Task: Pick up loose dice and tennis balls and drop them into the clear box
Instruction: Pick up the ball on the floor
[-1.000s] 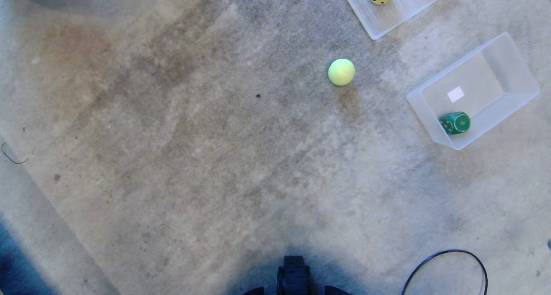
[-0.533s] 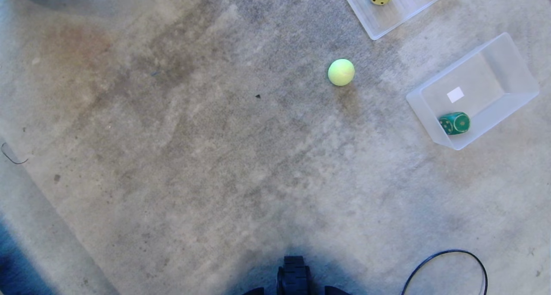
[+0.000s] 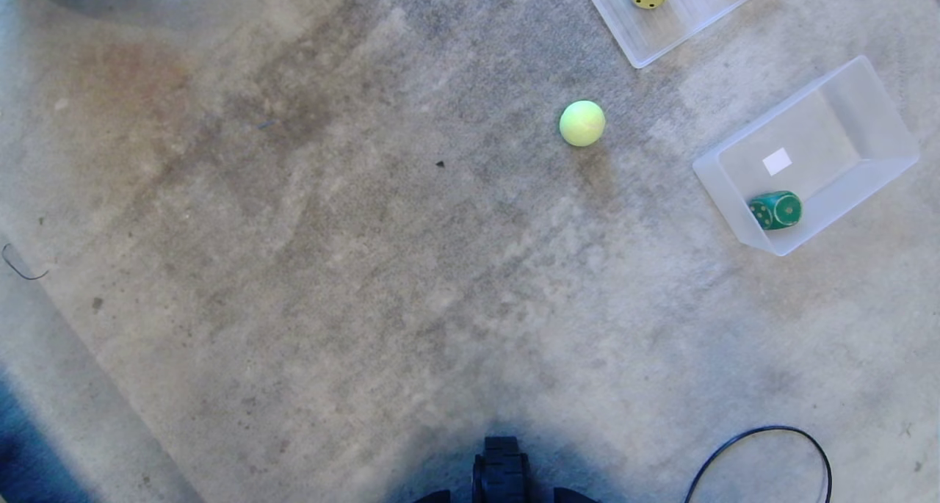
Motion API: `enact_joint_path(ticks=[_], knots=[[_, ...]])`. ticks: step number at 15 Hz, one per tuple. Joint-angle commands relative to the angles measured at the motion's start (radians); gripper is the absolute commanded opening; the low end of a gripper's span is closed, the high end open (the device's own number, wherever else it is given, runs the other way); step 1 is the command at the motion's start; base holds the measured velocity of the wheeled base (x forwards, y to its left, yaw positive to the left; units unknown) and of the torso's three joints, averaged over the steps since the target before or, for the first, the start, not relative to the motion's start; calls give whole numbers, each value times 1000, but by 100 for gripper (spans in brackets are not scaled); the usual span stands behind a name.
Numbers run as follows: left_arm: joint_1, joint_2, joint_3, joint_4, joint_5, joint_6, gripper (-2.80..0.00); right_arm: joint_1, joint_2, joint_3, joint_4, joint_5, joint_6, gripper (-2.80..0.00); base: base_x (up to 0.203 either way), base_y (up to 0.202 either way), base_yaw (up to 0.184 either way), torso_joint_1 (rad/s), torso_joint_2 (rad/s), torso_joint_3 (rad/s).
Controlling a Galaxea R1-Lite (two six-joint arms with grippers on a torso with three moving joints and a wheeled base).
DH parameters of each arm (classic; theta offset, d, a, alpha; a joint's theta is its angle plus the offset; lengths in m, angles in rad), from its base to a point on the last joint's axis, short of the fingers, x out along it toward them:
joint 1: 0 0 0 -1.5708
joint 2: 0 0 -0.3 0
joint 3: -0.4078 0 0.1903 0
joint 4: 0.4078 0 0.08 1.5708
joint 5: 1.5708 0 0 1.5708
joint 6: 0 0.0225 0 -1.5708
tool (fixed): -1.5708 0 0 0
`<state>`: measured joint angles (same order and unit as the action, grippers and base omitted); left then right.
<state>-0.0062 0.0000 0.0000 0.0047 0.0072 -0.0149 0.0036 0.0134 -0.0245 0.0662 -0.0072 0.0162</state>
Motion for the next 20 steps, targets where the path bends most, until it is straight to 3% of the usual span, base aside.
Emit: enact_joint_path(ticks=[1,20], knots=[[0,0,0,0,0,0,-280,0,-15,-1,3,0,1,-280,0,0,0,0,0,0],[0,0,0,-2,-1,3,-280,0,-15,0,3,0,1,-280,0,0,0,0,0,0]])
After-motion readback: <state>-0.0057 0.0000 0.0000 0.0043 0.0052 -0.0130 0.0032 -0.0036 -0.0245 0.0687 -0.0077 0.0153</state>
